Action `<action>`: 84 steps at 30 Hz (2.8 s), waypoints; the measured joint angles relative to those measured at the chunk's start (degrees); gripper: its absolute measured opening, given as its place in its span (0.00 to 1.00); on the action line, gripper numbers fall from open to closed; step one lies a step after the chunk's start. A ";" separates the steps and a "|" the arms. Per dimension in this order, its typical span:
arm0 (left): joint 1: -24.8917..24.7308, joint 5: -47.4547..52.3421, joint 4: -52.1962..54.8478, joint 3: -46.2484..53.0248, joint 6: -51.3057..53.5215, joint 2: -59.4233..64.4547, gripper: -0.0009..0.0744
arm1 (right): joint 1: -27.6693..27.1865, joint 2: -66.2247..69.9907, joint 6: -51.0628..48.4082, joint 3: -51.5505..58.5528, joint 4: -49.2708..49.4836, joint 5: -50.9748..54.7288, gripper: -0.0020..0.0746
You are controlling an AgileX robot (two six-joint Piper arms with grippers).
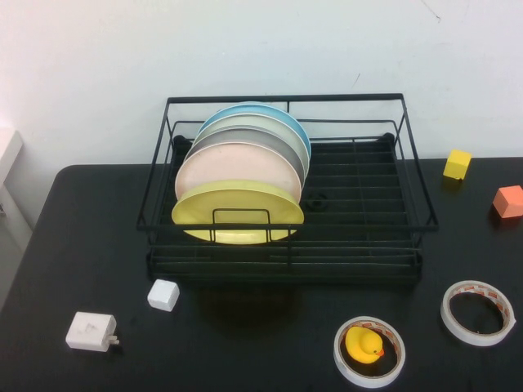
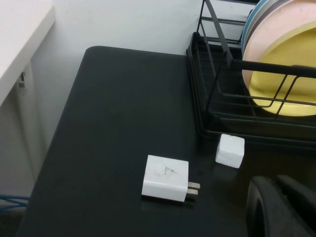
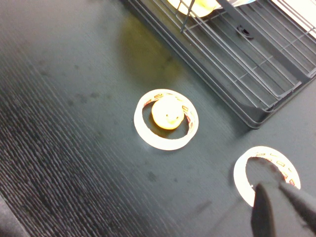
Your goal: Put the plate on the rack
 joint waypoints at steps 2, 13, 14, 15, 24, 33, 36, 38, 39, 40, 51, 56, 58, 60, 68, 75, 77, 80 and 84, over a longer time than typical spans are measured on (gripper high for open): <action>0.00 0.03 0.12 0.00 -0.35 0.00 0.01 | 0.00 0.00 0.00 0.00 0.00 0.00 0.02; 0.00 0.13 0.72 0.00 -0.14 0.00 0.01 | 0.00 0.00 0.00 0.00 0.00 0.00 0.02; 0.00 0.13 0.85 0.00 -0.15 0.00 0.01 | 0.00 0.00 0.00 0.00 0.00 0.00 0.02; 0.00 0.13 0.85 0.00 -0.02 0.00 0.01 | 0.00 0.00 0.00 0.00 0.00 0.00 0.02; 0.00 0.13 1.07 -0.07 0.31 0.00 0.01 | 0.00 0.00 0.00 0.00 0.00 0.00 0.02; 0.00 0.13 1.18 -0.07 0.43 0.00 0.01 | 0.00 0.00 0.00 0.00 0.00 0.00 0.02; 0.00 0.13 1.28 -0.07 0.43 0.00 0.01 | 0.00 0.00 0.00 0.00 0.00 0.00 0.02; 0.00 0.13 1.28 -0.07 0.43 0.00 0.01 | 0.00 0.00 0.00 0.00 0.00 0.00 0.02; 0.00 0.13 1.28 -0.07 0.43 0.00 0.01 | 0.00 0.00 0.00 0.00 0.00 0.00 0.02; 0.00 0.13 1.28 -0.07 0.46 0.00 0.01 | 0.00 0.00 0.00 0.00 0.00 0.00 0.02; 0.00 0.13 1.28 -0.07 0.66 0.00 0.01 | -5.42 -5.89 -0.34 0.68 0.40 0.11 0.02; 0.00 0.13 1.28 -0.07 0.66 0.00 0.01 | -13.16 -10.69 -1.02 4.73 0.40 -6.25 0.02; 0.00 0.13 1.28 -0.07 0.66 0.00 0.01 | -15.35 -12.39 -1.06 8.33 0.40 -10.94 0.02; 0.00 0.13 1.28 -0.07 0.66 0.00 0.01 | -17.39 -14.53 -1.16 12.06 0.40 -15.48 0.02; 0.00 0.13 1.28 -0.07 0.66 0.00 0.01 | -26.57 -21.03 -1.16 24.78 0.54 -21.85 0.02; 0.00 0.13 1.28 -0.07 0.66 0.00 0.01 | -28.57 -21.04 -1.46 24.79 0.54 -20.29 0.02; 0.00 0.13 1.28 -0.07 0.66 0.00 0.01 | -28.57 -21.04 -1.46 24.70 0.54 -20.29 0.02; 0.00 0.13 1.28 -0.07 0.66 0.00 0.01 | -28.57 -21.04 -0.76 24.70 0.54 -20.29 0.02; 0.00 0.13 1.28 -0.07 0.66 0.00 0.01 | -28.57 -21.04 7.00 24.70 -0.07 -20.29 0.02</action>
